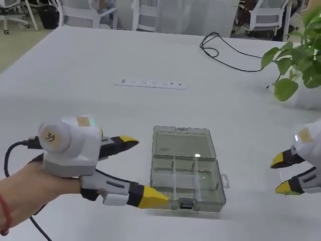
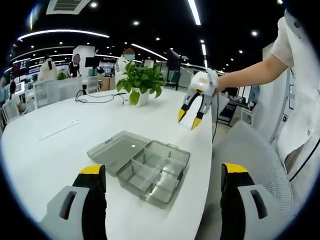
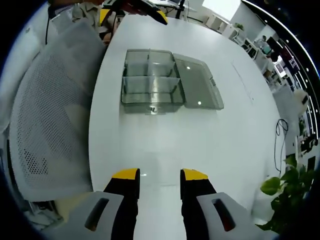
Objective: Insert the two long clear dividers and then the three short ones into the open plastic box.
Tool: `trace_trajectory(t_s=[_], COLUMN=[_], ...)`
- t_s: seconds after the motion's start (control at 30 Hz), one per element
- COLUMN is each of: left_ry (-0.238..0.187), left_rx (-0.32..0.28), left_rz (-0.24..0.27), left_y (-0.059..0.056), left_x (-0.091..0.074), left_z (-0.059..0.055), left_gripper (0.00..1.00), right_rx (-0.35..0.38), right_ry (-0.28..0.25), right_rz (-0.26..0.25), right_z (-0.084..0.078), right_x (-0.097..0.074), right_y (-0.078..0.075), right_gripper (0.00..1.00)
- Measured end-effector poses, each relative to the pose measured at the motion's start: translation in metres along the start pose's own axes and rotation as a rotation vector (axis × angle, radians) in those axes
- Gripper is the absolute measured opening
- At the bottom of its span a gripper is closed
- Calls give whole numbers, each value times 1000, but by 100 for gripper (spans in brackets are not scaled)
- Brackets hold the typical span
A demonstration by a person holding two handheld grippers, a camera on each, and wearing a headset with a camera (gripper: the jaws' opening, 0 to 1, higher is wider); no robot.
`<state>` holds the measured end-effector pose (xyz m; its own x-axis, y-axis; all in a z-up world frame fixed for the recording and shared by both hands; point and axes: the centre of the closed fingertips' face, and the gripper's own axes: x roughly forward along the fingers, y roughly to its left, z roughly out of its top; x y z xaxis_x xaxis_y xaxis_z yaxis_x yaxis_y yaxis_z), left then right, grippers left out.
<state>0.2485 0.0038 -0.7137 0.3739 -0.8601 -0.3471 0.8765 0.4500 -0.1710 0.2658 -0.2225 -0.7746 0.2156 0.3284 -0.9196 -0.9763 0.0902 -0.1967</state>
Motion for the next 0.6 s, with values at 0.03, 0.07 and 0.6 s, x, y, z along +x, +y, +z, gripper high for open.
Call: trace_trajectory(t_s=[0.03,0.07,0.6], left_ry=[-12,-25,-133], left_rx=[-10,-24,-437], left_rz=[-1,3,-59], left_y=[1,1,-18], left_x=[2,3,40], left_z=[3,9,64], left_gripper=[97,96,69], right_rx=[-6,-15,-114], right_ry=[-10,-20,-123], right_rz=[-7,-18,-110], right_z=[4,12,95], right_x=[-2,-8,-50], right_y=[-1,-2,4], right_gripper=[33,33,33])
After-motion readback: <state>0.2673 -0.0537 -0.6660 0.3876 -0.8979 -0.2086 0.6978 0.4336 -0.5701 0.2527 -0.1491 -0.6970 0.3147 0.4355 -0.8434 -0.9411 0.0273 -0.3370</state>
